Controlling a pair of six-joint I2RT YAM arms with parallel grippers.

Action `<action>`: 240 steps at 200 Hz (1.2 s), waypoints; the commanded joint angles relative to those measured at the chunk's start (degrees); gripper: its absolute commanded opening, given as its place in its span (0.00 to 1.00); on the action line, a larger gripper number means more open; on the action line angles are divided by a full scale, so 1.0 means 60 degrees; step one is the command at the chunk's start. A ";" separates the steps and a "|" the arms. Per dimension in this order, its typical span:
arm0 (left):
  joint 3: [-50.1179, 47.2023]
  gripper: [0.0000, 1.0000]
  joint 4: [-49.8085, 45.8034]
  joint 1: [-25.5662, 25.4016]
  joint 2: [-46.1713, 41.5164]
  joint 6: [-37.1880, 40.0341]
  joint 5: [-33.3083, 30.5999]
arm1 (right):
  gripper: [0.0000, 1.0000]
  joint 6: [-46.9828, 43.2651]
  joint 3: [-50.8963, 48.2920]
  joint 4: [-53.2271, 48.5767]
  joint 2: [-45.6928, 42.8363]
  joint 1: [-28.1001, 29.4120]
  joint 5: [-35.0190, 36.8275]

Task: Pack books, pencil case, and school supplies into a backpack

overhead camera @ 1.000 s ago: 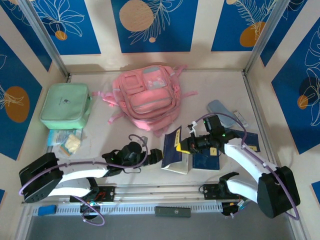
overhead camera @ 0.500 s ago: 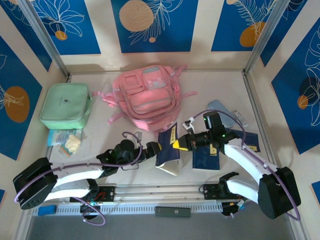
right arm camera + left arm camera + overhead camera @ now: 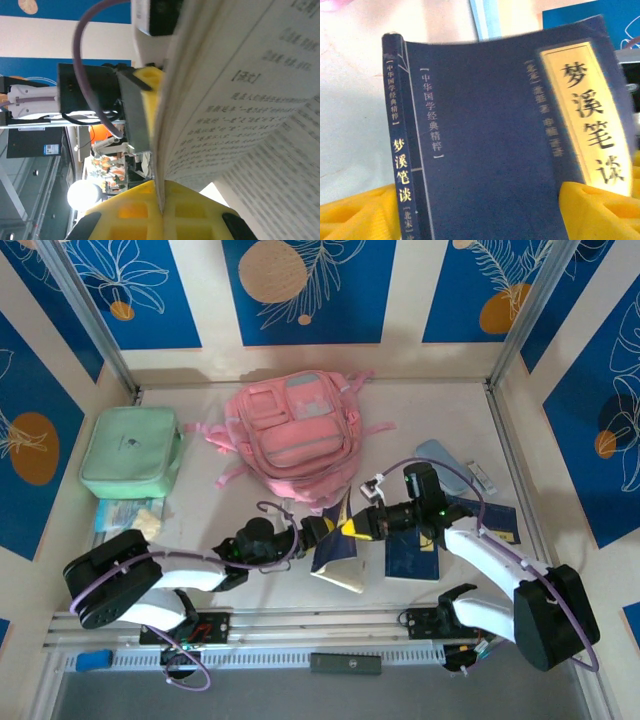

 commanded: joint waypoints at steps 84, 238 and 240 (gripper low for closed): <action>0.0507 0.34 -0.1141 0.0052 -0.0423 0.0491 0.0071 | 0.00 -0.1070 -0.0570 -0.0816 0.0543 -0.0334 0.0076; 0.2267 0.00 -0.5297 0.0081 -0.1561 0.1851 -0.0068 | 0.73 -0.2172 -0.0353 -0.3374 0.0443 -0.1010 0.1589; 0.2291 0.00 -0.5354 0.0092 -0.1617 0.1876 -0.0074 | 0.75 -0.2152 -0.0325 -0.3418 0.0382 -0.1059 0.1609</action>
